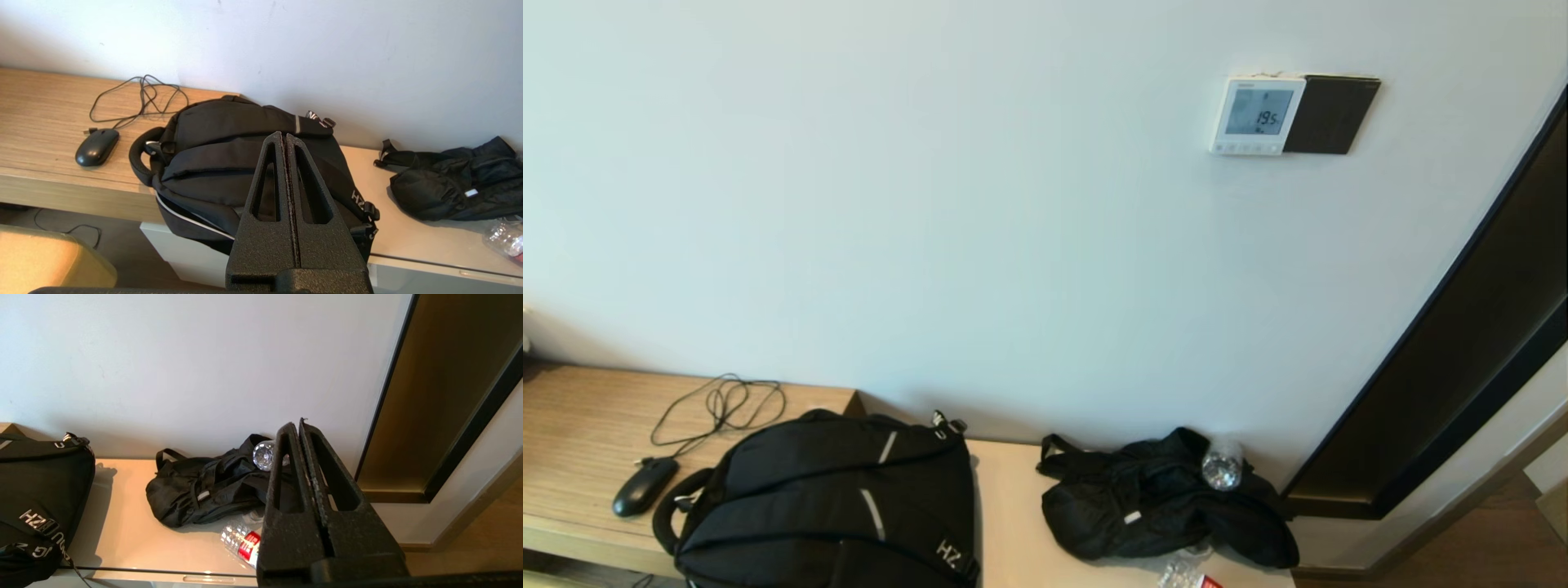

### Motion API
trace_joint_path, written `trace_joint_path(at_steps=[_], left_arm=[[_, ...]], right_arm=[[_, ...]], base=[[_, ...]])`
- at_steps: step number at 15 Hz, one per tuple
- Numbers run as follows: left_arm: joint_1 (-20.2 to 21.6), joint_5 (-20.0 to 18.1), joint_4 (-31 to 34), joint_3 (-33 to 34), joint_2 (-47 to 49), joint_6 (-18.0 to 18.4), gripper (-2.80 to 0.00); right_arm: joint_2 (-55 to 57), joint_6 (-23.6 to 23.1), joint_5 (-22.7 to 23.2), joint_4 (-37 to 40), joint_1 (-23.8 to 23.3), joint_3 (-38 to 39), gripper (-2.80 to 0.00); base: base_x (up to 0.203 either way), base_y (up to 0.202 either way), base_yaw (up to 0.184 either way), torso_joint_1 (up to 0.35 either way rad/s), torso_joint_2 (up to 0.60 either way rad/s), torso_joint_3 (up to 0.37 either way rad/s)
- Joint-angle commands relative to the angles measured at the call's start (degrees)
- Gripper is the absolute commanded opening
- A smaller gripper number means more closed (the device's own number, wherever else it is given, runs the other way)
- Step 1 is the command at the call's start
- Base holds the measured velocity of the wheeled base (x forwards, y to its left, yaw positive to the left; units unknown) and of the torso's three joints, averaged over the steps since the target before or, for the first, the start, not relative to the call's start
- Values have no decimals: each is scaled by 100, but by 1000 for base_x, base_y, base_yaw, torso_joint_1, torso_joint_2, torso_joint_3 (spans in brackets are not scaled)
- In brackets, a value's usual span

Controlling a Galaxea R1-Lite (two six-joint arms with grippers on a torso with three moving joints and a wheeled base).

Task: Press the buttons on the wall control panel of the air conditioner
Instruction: Turn off the central air conditioner

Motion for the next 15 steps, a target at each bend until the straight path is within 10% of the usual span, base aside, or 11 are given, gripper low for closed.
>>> trace_joint_path(at_steps=[1,15], left_arm=[[0,2,5,-1,0,-3,-280],[0,2,5,-1,0,-3,-280]], right_arm=[[-1,47,-14,-6,1,-1,-280],[-10,-50,-11,-6,-8,-10,-280]], base=[[0,0,0,0,0,0],[0,0,0,0,0,0]])
